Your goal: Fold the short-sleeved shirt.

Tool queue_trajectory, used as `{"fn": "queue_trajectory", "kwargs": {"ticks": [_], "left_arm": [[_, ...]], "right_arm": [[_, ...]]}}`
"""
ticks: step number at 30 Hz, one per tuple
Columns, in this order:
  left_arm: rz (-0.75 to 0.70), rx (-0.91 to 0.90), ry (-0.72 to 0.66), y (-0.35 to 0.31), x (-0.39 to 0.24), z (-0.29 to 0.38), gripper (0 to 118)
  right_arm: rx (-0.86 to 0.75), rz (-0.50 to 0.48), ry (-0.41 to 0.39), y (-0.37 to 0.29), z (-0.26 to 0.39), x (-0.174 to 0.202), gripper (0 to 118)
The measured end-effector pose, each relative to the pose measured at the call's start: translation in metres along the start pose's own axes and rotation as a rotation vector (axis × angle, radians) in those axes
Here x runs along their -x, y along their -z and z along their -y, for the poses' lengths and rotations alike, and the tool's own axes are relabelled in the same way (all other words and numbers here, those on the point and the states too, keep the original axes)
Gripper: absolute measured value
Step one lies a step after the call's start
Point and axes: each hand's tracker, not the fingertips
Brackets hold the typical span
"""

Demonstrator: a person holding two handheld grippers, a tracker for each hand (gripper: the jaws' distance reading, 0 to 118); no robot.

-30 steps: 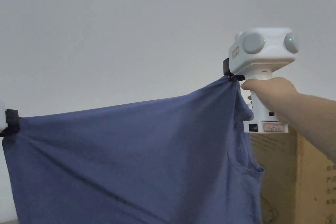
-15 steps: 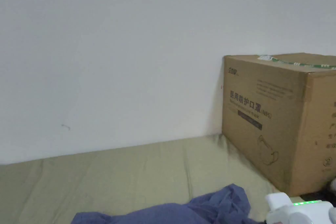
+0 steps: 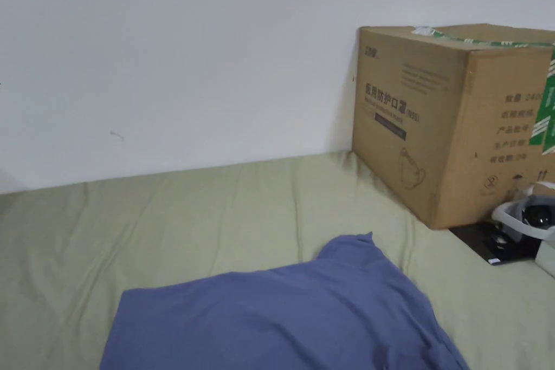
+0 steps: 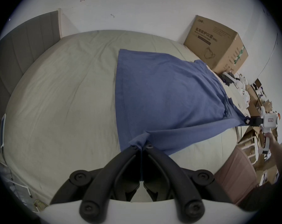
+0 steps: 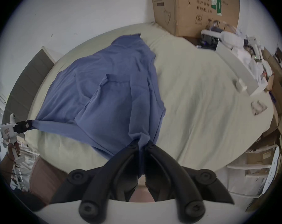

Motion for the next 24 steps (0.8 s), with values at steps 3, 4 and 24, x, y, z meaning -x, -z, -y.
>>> {"fn": "queue_trajectory", "kwargs": {"ticks": [3, 4, 24], "left_arm": [[-0.009, 0.036, 0.096, -0.004, -0.004, 0.017, 1], [-0.008, 0.041, 0.110, -0.006, -0.006, 0.022, 1], [0.058, -0.225, 0.005, -0.095, -0.022, -0.009, 114]], "right_arm": [[0.047, 0.050, -0.037, -0.003, 0.011, -0.004, 5], [0.067, 0.057, -0.041, 0.000, 0.011, -0.007, 5], [-0.221, -0.084, 0.049, -0.069, -0.015, 0.061, 115]]}}
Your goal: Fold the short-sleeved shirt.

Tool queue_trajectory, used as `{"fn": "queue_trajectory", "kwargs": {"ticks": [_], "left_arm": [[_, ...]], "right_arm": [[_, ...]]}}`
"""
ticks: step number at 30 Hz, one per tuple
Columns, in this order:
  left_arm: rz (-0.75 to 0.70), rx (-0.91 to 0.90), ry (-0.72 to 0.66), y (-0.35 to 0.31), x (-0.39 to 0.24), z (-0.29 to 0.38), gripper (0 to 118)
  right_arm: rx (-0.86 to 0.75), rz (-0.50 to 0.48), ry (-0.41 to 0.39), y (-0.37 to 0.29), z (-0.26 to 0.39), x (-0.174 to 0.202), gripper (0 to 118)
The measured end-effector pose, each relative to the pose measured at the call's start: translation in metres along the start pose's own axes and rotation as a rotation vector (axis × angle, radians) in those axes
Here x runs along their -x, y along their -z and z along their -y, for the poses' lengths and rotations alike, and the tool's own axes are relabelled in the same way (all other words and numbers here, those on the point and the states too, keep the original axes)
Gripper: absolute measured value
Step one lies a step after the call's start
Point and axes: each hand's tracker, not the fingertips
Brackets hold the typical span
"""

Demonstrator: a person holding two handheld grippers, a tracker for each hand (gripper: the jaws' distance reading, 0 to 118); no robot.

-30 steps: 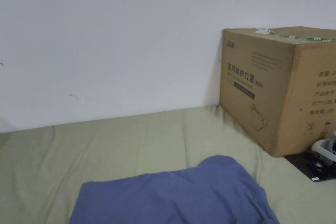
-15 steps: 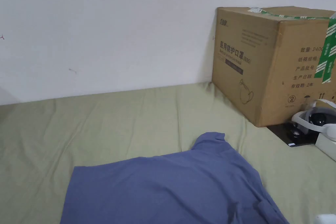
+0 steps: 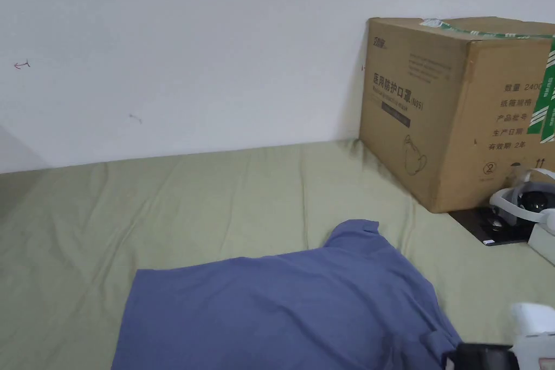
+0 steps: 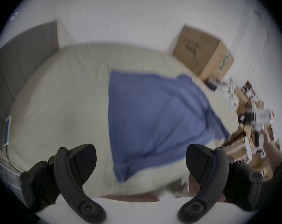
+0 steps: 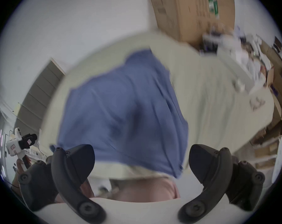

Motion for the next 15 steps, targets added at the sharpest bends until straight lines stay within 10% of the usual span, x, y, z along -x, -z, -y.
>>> {"fn": "queue_trajectory", "kwargs": {"ticks": [4, 7, 15], "left_arm": [[-0.069, -0.416, -0.016, -0.041, -0.038, -0.005, 87], [-0.127, -0.607, 0.028, -0.048, -0.062, 0.008, 0], [-0.131, -0.294, 0.069, -0.040, -0.045, -0.013, 0]], "right_arm": [[-0.454, -0.059, -0.077, -0.046, 0.009, 0.049, 94], [-0.683, -0.017, -0.107, -0.059, 0.023, 0.078, 6], [-0.671, -0.065, -0.147, -0.070, 0.030, 0.089, 4]]}}
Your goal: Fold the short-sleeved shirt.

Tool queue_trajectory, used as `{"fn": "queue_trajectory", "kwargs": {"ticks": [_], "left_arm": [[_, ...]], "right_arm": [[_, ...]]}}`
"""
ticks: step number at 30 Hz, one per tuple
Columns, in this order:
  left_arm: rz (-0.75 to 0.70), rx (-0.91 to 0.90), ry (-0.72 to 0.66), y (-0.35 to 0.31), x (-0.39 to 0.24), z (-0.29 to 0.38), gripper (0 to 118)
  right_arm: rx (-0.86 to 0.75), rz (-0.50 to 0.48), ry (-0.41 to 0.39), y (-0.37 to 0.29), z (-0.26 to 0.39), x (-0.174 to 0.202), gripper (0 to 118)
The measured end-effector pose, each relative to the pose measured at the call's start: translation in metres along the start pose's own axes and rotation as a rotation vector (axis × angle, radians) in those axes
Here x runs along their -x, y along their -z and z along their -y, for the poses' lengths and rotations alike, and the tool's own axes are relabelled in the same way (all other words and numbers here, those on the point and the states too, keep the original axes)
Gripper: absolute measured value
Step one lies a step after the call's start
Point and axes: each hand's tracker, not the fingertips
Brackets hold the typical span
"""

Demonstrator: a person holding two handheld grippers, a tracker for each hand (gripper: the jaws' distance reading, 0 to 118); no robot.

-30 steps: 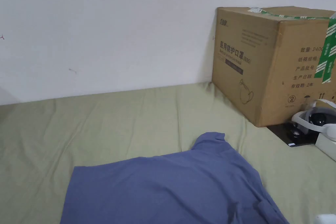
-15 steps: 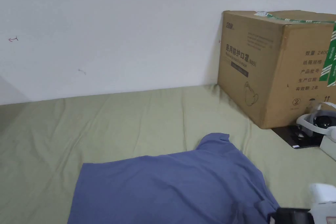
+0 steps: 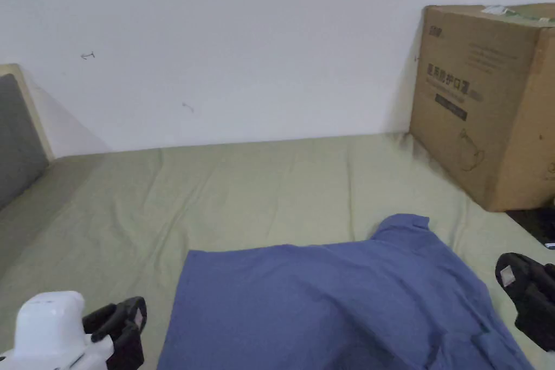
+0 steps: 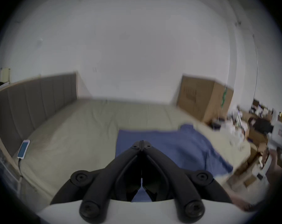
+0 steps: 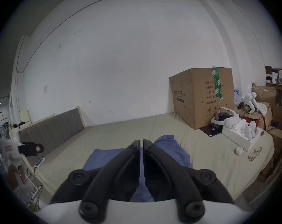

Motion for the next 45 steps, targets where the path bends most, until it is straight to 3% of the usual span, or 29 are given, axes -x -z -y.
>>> {"fn": "queue_trajectory", "kwargs": {"ticks": [3, 4, 5, 6, 8, 9, 14, 15, 16, 17, 18, 22, 28, 29, 31, 32, 34, 37, 38, 40, 41, 42, 45], "left_arm": [[0.106, 0.624, -0.119, 0.049, 0.034, 0.011, 0], [0.088, 0.748, -0.152, 0.062, 0.041, 0.028, 0], [0.114, 0.734, -0.119, 0.066, 0.047, 0.044, 4], [0.103, 0.715, -0.114, 0.070, 0.053, 0.054, 29], [0.039, 0.757, -0.144, 0.083, 0.062, 0.080, 100], [0.028, 0.744, -0.145, 0.086, 0.067, 0.087, 112], [-0.041, 0.624, -0.098, 0.113, 0.078, 0.110, 109], [-0.032, 0.610, -0.066, 0.117, 0.078, 0.115, 102], [0.001, 0.614, -0.048, 0.118, 0.072, 0.120, 79], [0.024, 0.623, -0.030, 0.118, 0.069, 0.122, 37], [0.049, 0.638, -0.025, 0.119, 0.067, 0.125, 3], [0.102, 0.655, 0.001, 0.105, 0.056, 0.132, 2], [0.048, 0.421, -0.096, 0.068, 0.060, 0.118, 2], [0.039, 0.393, -0.073, 0.061, 0.055, 0.116, 2], [0.031, 0.385, -0.034, 0.054, 0.047, 0.115, 2], [0.033, 0.385, -0.018, 0.053, 0.040, 0.112, 2], [0.037, 0.387, -0.002, 0.051, 0.035, 0.113, 2], [0.042, 0.396, 0.000, 0.056, 0.036, 0.112, 2], [0.038, 0.398, 0.002, 0.056, 0.037, 0.113, 2], [0.035, 0.403, -0.001, 0.056, 0.040, 0.114, 2], [0.036, 0.410, -0.006, 0.062, 0.044, 0.114, 2], [0.034, 0.414, -0.006, 0.062, 0.046, 0.115, 2], [0.022, 0.422, 0.012, 0.062, 0.042, 0.116, 2]], "right_arm": [[0.056, -0.003, -0.028, -0.001, 0.005, -0.004, 4], [0.078, -0.005, -0.030, -0.001, 0.007, -0.005, 4], [0.111, -0.013, -0.030, 0.001, 0.009, -0.004, 4], [0.128, -0.019, -0.029, 0.002, 0.012, -0.004, 4], [0.163, -0.019, -0.035, 0.004, 0.017, -0.004, 4], [0.181, -0.014, -0.035, 0.006, 0.018, -0.003, 4], [0.250, -0.020, 0.045, 0.013, 0.026, -0.006, 4], [0.262, -0.015, 0.051, 0.015, 0.028, -0.007, 4], [0.276, -0.008, 0.054, 0.017, 0.029, -0.007, 4], [0.289, 0.000, 0.057, 0.020, 0.029, -0.008, 4], [0.298, 0.004, 0.060, 0.021, 0.029, -0.009, 4], [0.311, 0.010, 0.081, 0.021, 0.029, -0.017, 4], [0.286, 0.024, 0.195, 0.030, 0.027, -0.058, 4], [0.342, 0.076, 0.197, 0.041, 0.034, -0.075, 4], [0.614, 0.202, 0.123, 0.059, 0.045, -0.095, 5], [0.753, 0.218, 0.093, 0.067, 0.054, -0.106, 5], [0.839, 0.185, 0.102, 0.075, 0.076, -0.123, 5], [0.917, 0.256, 0.000, 0.086, 0.098, -0.143, 8], [0.932, 0.259, 0.024, 0.088, 0.106, -0.153, 19], [1.012, 0.255, 0.105, 0.094, 0.111, -0.166, 88], [1.043, 0.245, 0.164, 0.096, 0.116, -0.171, 112], [1.067, 0.238, 0.201, 0.097, 0.120, -0.175, 118], [1.151, 0.288, 0.255, 0.111, 0.133, -0.181, 118]]}}
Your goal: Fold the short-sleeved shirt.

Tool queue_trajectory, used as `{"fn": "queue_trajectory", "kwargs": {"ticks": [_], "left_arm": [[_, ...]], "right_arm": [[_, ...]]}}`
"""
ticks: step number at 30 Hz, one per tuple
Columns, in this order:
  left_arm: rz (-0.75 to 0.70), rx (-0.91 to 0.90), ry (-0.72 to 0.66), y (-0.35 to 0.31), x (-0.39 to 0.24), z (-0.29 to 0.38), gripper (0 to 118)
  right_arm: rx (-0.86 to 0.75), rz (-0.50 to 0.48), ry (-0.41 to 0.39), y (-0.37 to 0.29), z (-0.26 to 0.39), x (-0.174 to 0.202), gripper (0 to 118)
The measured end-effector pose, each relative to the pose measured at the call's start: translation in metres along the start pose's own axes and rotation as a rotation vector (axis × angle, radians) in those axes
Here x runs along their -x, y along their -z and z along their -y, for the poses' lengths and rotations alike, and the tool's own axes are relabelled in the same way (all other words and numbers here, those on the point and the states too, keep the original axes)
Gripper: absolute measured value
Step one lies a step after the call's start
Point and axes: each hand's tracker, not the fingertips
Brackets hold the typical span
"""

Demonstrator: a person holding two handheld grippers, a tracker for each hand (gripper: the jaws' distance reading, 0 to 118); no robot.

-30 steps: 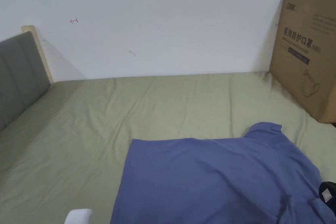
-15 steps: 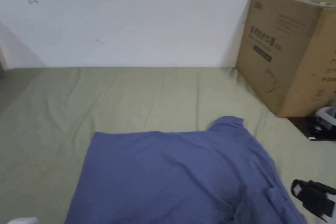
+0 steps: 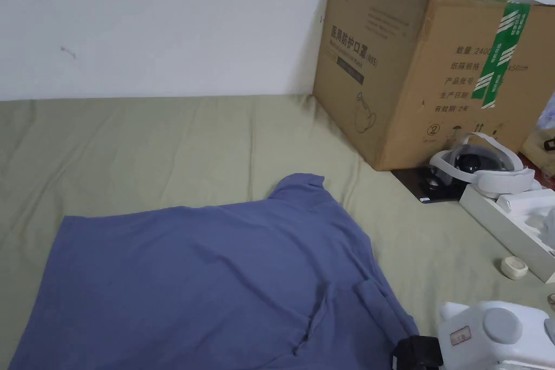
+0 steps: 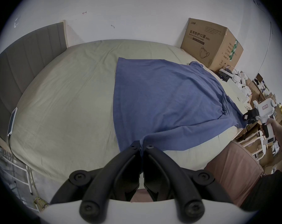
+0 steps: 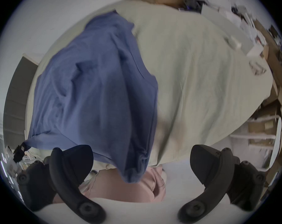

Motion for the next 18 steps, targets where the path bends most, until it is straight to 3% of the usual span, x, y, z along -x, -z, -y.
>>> {"fn": "queue_trajectory", "kwargs": {"ticks": [2, 3, 5, 7, 8, 9, 10, 12, 18], "left_arm": [[-0.005, 0.007, 0.004, 0.001, 0.002, 0.001, 2], [-0.008, 0.011, 0.004, 0.002, 0.004, 0.002, 2], [-0.019, 0.024, -0.006, 0.003, -0.001, 0.000, 2], [-0.026, 0.030, -0.011, 0.003, 0.003, 0.003, 2], [-0.030, 0.028, -0.015, 0.001, 0.000, 0.002, 2], [-0.027, 0.029, -0.019, 0.000, 0.001, 0.003, 2], [-0.023, 0.026, -0.022, -0.002, 0.002, 0.004, 2], [-0.019, 0.009, -0.012, -0.010, -0.005, 0.004, 2], [-0.033, -0.084, 0.016, -0.038, -0.010, 0.000, 2]], "right_arm": [[0.006, 0.012, -0.012, 0.010, 0.002, 0.001, 107], [0.028, 0.044, -0.073, 0.015, 0.003, 0.007, 93], [-0.013, 0.129, -0.226, 0.009, 0.016, 0.023, 80], [-0.038, 0.117, -0.290, -0.001, 0.019, 0.027, 27], [-0.049, 0.080, -0.281, -0.007, 0.019, 0.026, 7], [-0.058, -0.029, -0.253, -0.013, 0.016, 0.016, 7], [-0.069, -0.055, -0.222, -0.020, 0.017, 0.015, 7], [-0.087, -0.024, -0.228, -0.031, 0.019, 0.016, 7], [-0.204, -0.126, -0.180, -0.077, 0.039, 0.006, 7]]}}
